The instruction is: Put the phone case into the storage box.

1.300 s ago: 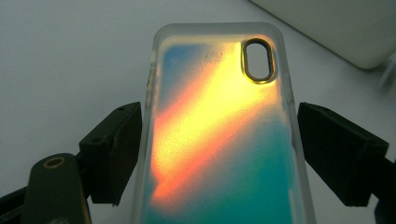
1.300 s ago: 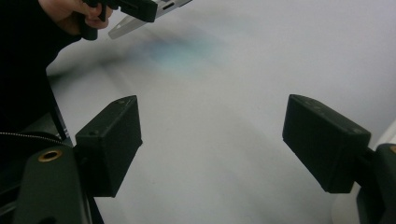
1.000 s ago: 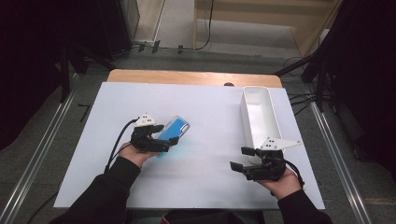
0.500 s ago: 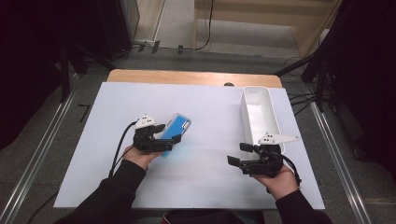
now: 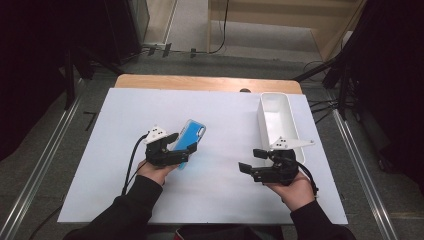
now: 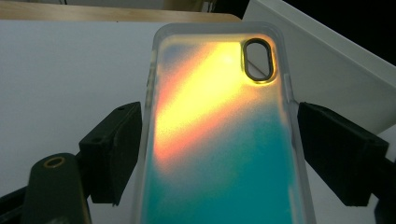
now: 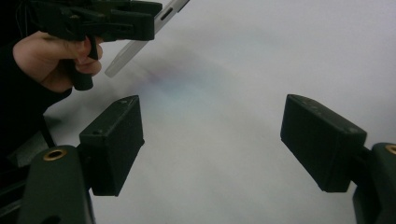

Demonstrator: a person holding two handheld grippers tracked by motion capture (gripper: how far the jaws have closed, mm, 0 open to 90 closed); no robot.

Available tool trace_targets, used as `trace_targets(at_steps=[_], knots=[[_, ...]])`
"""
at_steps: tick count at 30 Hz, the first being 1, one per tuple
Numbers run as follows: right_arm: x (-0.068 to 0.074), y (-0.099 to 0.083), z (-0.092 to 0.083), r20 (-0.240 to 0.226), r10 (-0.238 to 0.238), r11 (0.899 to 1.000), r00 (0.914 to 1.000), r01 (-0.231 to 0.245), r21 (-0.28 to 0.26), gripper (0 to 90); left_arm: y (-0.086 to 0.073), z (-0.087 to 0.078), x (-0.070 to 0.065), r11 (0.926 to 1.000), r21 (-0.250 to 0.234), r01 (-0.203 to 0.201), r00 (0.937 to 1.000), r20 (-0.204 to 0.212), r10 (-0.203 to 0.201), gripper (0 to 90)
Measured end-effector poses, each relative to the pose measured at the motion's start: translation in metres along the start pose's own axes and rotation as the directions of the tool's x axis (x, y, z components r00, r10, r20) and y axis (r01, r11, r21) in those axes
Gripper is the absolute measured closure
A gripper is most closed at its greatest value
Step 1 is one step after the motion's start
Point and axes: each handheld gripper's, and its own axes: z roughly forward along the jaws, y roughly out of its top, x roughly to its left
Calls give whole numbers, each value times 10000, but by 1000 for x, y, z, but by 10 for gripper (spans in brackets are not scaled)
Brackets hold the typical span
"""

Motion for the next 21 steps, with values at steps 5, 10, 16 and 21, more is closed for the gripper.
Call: trace_targets(at_steps=[5, 10, 16, 21], knots=[[2, 9, 2, -12, 56, 10000, 10000, -56, -1, 199, -2, 0, 0, 9994, -280, 224, 9997, -86, -226, 166], [5, 18, 4, -18, 158, 9999, 9999, -158, 40, 199, -3, -1, -3, 9980, -529, 344, 9994, -66, -348, 166], [8, 26, 7, -70, 132, 9999, 9999, -132, 57, 200, -7, 0, -5, 9963, -704, 496, 9987, -63, -502, 166], [9, 32, 9, -81, 110, 9999, 9999, -109, 72, 204, -9, 0, -9, 9953, -837, 487, 9988, -56, -493, 166]])
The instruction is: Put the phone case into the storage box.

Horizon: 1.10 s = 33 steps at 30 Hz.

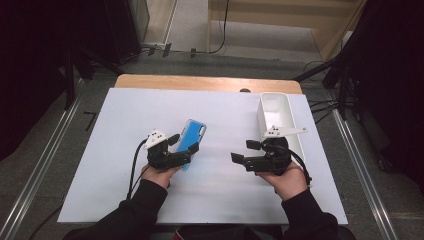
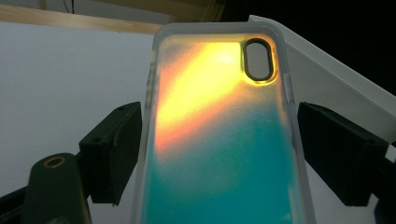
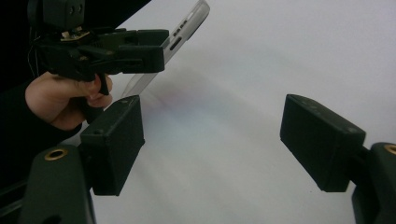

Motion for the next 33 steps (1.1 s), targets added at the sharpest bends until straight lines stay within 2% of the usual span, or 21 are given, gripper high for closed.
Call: trace_targets(at_steps=[19, 25, 33], knots=[[3, 22, 8, -134, 58, 9997, 9999, -55, 248, 206, -8, 4, -9, 9999, -149, -22, 9999, 142, 24, 166], [4, 29, 11, -93, -68, 9998, 9999, 70, 206, 209, -10, 5, -12, 9998, -189, -52, 9998, 174, 55, 166], [2, 35, 15, -118, 10, 9998, 9999, -7, 223, 209, -12, 6, -15, 9998, -219, -44, 9998, 196, 48, 166]])
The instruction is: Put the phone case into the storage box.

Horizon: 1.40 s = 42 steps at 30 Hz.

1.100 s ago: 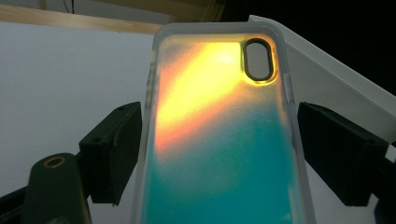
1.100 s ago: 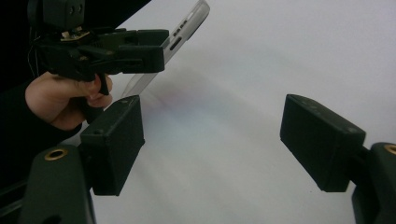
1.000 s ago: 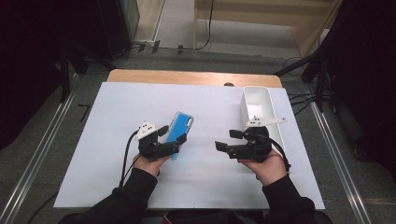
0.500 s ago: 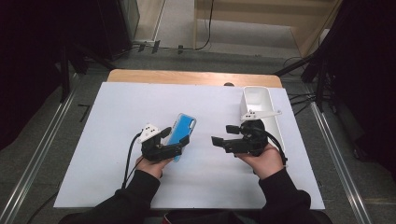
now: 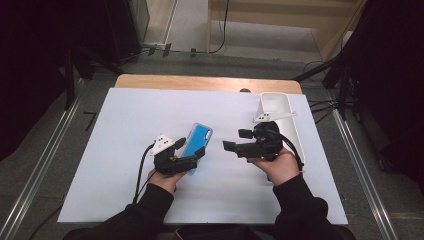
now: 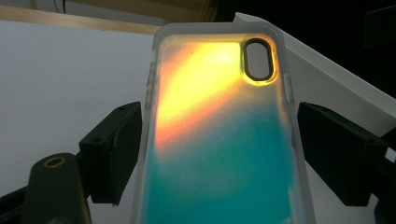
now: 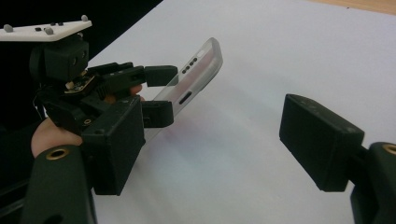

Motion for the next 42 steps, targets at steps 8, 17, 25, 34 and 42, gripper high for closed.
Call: trace_targets(at_steps=[8, 17, 25, 34, 42], knots=[[-2, 4, 5, -10, 248, 9997, 9997, -248, 79, 212, -2, 1, -3, 10000, -3, -98, 10000, -15, 98, 166], [-9, 7, 11, -79, 813, 9965, 9967, -811, 202, 223, -4, 2, -5, 9999, -7, -123, 9999, -42, 123, 166], [-10, 10, 17, -194, 1081, 9941, 9940, -1078, 155, 226, -5, 2, -7, 9997, -116, -222, 9997, -116, 221, 166], [-10, 15, 26, -325, 1208, 9926, 9921, -1203, 182, 226, -5, 2, -8, 9990, -169, -416, 9991, -94, 414, 166], [-10, 18, 33, -398, 1308, 9912, 9906, -1299, 246, 229, -6, 2, -9, 9989, -168, -432, 9990, -95, 430, 166]])
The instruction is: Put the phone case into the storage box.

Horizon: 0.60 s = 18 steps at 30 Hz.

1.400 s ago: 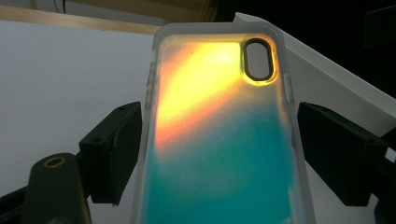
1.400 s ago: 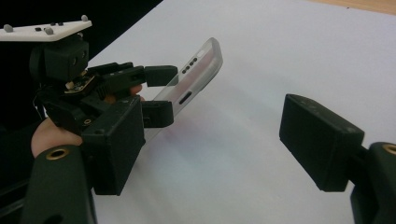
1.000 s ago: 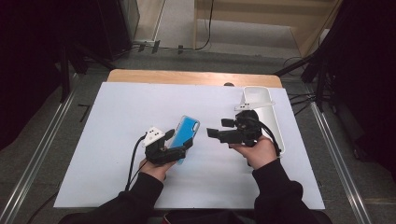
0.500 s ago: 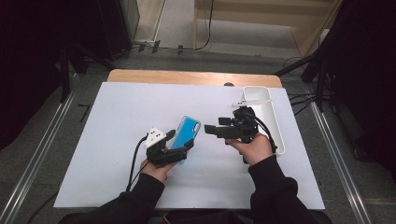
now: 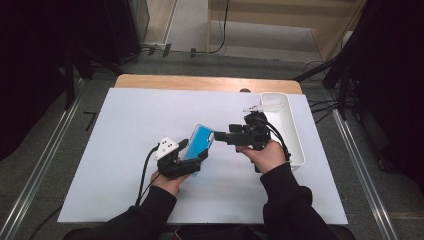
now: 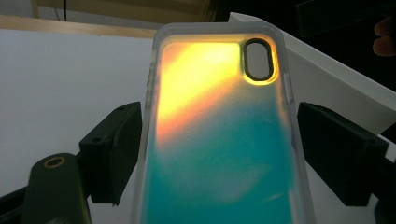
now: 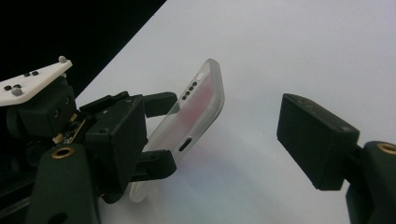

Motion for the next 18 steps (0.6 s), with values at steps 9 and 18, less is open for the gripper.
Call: trace_targets(at_steps=[9, 18], knots=[[-2, 2, 7, -107, 137, 9999, 9998, -136, 55, 230, 0, 0, -1, 10000, -73, -62, 10000, -51, 61, 166], [-4, 2, 16, -174, 314, 9994, 9994, -311, 174, 234, -1, 1, -3, 9998, -100, -181, 9998, 2, 181, 166]])
